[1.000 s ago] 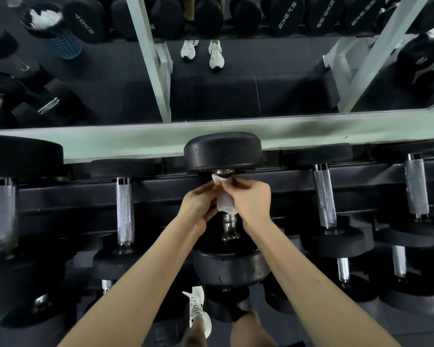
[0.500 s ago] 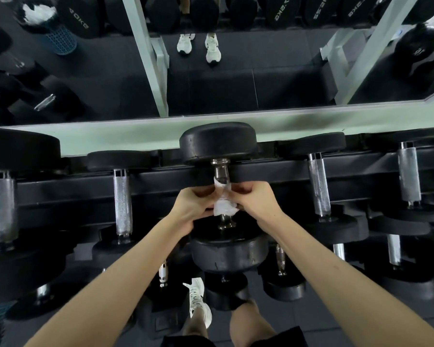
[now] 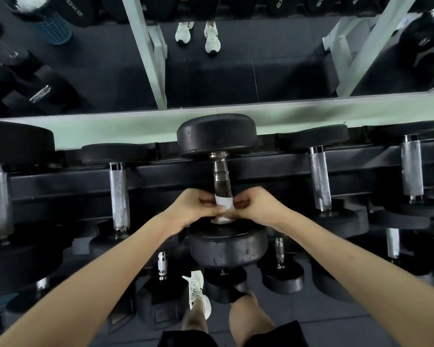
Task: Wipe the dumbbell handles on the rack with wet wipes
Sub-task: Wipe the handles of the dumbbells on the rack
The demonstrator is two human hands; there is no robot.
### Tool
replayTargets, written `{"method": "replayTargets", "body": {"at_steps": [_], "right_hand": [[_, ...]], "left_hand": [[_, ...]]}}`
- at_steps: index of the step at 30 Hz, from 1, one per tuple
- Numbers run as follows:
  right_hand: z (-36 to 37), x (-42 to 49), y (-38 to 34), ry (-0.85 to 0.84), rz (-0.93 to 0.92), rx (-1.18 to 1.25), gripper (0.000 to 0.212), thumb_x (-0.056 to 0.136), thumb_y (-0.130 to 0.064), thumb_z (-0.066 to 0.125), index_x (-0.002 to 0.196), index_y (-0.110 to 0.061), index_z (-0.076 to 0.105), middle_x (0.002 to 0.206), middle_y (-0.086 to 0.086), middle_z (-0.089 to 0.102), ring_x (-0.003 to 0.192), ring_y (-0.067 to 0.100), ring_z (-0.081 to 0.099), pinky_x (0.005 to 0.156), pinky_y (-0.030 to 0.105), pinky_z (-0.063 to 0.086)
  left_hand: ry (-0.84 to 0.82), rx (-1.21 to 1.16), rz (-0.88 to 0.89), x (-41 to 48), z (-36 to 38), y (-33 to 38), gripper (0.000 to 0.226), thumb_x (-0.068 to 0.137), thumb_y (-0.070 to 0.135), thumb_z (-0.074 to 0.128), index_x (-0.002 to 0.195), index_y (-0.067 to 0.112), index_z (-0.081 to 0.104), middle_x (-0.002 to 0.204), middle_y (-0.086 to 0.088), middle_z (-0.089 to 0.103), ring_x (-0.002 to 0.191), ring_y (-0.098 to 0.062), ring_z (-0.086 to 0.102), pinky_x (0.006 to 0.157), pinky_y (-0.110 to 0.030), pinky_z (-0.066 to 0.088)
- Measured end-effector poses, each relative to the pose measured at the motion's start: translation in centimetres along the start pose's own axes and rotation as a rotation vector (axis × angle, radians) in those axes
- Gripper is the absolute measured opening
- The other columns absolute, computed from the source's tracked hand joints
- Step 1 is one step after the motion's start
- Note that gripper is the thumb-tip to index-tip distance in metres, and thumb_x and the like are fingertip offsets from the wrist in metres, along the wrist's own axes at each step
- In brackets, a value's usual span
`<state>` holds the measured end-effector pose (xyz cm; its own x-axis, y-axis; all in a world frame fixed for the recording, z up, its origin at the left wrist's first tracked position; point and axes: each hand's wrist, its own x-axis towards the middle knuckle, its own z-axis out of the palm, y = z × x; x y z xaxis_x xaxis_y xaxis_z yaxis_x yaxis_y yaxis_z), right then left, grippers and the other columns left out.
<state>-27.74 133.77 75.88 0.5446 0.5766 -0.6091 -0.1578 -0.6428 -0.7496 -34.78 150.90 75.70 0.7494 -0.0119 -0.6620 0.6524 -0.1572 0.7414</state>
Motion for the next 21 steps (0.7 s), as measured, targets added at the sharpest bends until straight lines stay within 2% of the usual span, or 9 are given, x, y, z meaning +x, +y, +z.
{"method": "replayTargets", "body": {"at_steps": [2,6,9,11,14,16,17,19,21], "right_hand": [[0.0,0.1,0.1,-0.026,0.015,-0.018,0.033,0.073,-0.025,0.08,0.062,0.0,0.061,0.054,-0.001,0.043,0.057,0.007,0.032,0.052,0.023,0.025],[0.9,0.3,0.5,0.143,0.012,-0.044,0.058,0.059,-0.045,0.083,0.073,0.009,0.066,0.068,0.03,0.061,0.062,0.012,0.04,0.059,0.025,0.03],[1.4,-0.3,0.3,0.256,-0.006,-0.196,0.049,0.065,-0.046,0.081,0.049,-0.006,0.057,0.047,0.01,0.044,0.048,0.009,0.033,0.05,0.027,0.028],[0.9,-0.3,-0.2,0.177,-0.023,-0.218,0.054,0.068,-0.042,0.081,0.042,-0.012,0.045,0.044,-0.001,0.032,0.043,0.01,0.024,0.046,0.025,0.022],[0.2,0.2,-0.4,-0.006,0.032,-0.032,0.042,0.072,-0.031,0.081,0.059,0.002,0.059,0.05,-0.003,0.035,0.048,0.004,0.026,0.047,0.021,0.021],[0.4,0.3,-0.2,0.01,0.063,0.054,0.036,0.071,-0.027,0.082,0.062,0.002,0.063,0.046,-0.002,0.041,0.046,0.0,0.031,0.046,0.015,0.026],[0.7,0.1,-0.1,0.046,0.05,0.06,0.039,0.069,-0.029,0.083,0.063,0.005,0.065,0.045,0.006,0.045,0.048,0.002,0.034,0.048,0.016,0.029],[1.2,-0.3,-0.2,0.156,-0.009,-0.116,0.054,0.066,-0.041,0.083,0.051,0.003,0.055,0.047,0.014,0.039,0.052,0.012,0.032,0.049,0.025,0.028],[1.7,-0.8,-0.8,0.239,-0.031,-0.373,0.062,0.068,-0.047,0.078,0.041,-0.011,0.036,0.044,0.003,0.029,0.05,0.018,0.027,0.046,0.027,0.025]], "left_hand": [[0.018,0.112,-0.002,-0.2,0.5,-0.3,0.033,0.066,0.033,0.082,0.094,0.017,0.075,0.083,0.006,0.074,0.079,-0.002,0.067,0.07,-0.013,0.049],[0.163,0.183,-0.039,0.3,0.9,-1.1,0.03,0.064,0.036,0.083,0.071,0.008,0.073,0.063,-0.002,0.066,0.058,-0.005,0.052,0.058,-0.02,0.037],[0.139,0.132,-0.054,0.1,1.1,-1.3,0.02,0.071,0.027,0.081,0.059,0.022,0.066,0.046,0.014,0.056,0.047,0.005,0.046,0.049,-0.009,0.033],[0.065,0.096,-0.054,-0.2,1.0,-0.9,0.02,0.073,0.029,0.079,0.06,0.025,0.065,0.049,0.015,0.053,0.049,0.003,0.044,0.048,-0.008,0.033],[-0.006,0.073,-0.062,-0.3,0.9,-0.3,0.011,0.072,0.033,0.078,0.068,0.027,0.07,0.059,0.013,0.063,0.057,0.002,0.055,0.056,-0.007,0.04],[0.019,0.064,-0.062,-0.3,0.8,-0.3,0.011,0.07,0.032,0.079,0.071,0.024,0.072,0.062,0.011,0.067,0.06,0.0,0.058,0.058,-0.008,0.042],[0.053,0.067,-0.066,-0.3,0.9,-0.4,0.014,0.07,0.031,0.08,0.071,0.02,0.072,0.063,0.006,0.067,0.06,-0.002,0.057,0.058,-0.011,0.042],[0.154,0.116,-0.067,-0.4,1.3,-0.5,0.026,0.068,0.032,0.082,0.067,0.009,0.07,0.059,-0.001,0.059,0.059,-0.008,0.05,0.056,-0.018,0.038],[0.246,0.211,-0.071,-0.5,1.8,-0.6,0.043,0.064,0.038,0.083,0.065,0.0,0.064,0.058,-0.005,0.048,0.059,-0.013,0.041,0.055,-0.024,0.032]]}}
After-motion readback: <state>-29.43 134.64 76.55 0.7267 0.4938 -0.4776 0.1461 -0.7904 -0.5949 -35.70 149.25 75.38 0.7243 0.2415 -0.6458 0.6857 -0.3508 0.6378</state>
